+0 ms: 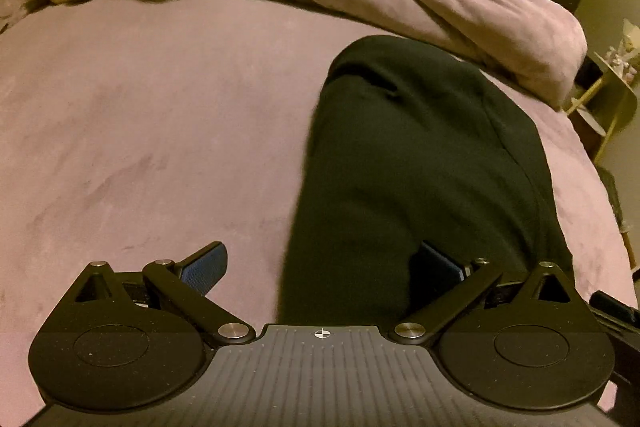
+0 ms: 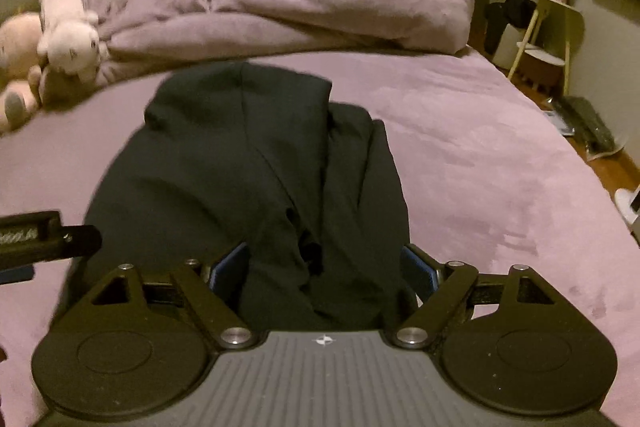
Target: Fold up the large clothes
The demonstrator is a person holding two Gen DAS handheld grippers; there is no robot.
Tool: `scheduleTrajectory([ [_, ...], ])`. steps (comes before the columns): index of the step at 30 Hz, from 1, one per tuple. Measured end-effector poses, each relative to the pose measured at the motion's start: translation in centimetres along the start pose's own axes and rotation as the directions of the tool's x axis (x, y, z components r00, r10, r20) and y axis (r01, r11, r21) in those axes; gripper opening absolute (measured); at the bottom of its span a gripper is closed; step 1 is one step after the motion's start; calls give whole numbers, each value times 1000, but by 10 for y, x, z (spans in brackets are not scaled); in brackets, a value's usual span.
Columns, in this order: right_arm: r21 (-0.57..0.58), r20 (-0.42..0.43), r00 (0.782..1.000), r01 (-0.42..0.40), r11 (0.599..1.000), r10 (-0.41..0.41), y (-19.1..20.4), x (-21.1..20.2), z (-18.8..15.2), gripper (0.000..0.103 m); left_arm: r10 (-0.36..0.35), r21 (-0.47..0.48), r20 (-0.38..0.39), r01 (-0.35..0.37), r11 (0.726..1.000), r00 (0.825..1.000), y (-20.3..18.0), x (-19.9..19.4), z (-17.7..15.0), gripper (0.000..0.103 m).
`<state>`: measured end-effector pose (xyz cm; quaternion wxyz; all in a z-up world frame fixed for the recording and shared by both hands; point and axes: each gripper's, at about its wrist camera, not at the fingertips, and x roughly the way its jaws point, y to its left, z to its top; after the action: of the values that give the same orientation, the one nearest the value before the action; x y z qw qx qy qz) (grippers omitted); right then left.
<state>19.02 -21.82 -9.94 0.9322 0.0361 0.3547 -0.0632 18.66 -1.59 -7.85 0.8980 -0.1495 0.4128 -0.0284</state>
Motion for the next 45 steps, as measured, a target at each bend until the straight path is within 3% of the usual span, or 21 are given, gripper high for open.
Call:
scheduleTrajectory([
  [8, 10, -35, 999, -4, 1000, 4, -10, 16, -7, 95, -2, 89, 24, 0, 996, 1000, -7, 12, -10, 103],
  [14, 68, -55, 997, -52, 996, 56, -21, 0, 0, 95, -26, 52, -3, 26, 998, 1000, 8, 0, -1, 103],
  [19, 47, -103, 994, -32, 998, 37, -21, -35, -5, 96, 80, 121, 3, -80, 989, 997, 9, -27, -8, 103],
  [24, -19, -227, 974, -11, 1000, 7, -11, -59, -35, 98, 135, 176, -19, -129, 976, 991, 14, -53, -34, 103],
  [29, 6, -334, 943, -3, 1000, 5, 0, -68, -57, 99, 123, 222, -73, -104, 969, 990, 15, -71, -56, 103],
  [34, -26, -276, 961, 25, 999, -32, 14, -85, -51, 99, 64, 262, -55, -47, 964, 996, 10, -89, -59, 103],
  [39, -21, -268, 963, 39, 999, -43, 19, -98, -41, 99, 80, 376, -10, -70, 924, 997, -8, -100, -64, 103],
  [45, 9, -293, 955, 56, 998, -51, 19, -103, -37, 99, 54, 350, -74, -25, 937, 996, -10, -99, -62, 103],
])
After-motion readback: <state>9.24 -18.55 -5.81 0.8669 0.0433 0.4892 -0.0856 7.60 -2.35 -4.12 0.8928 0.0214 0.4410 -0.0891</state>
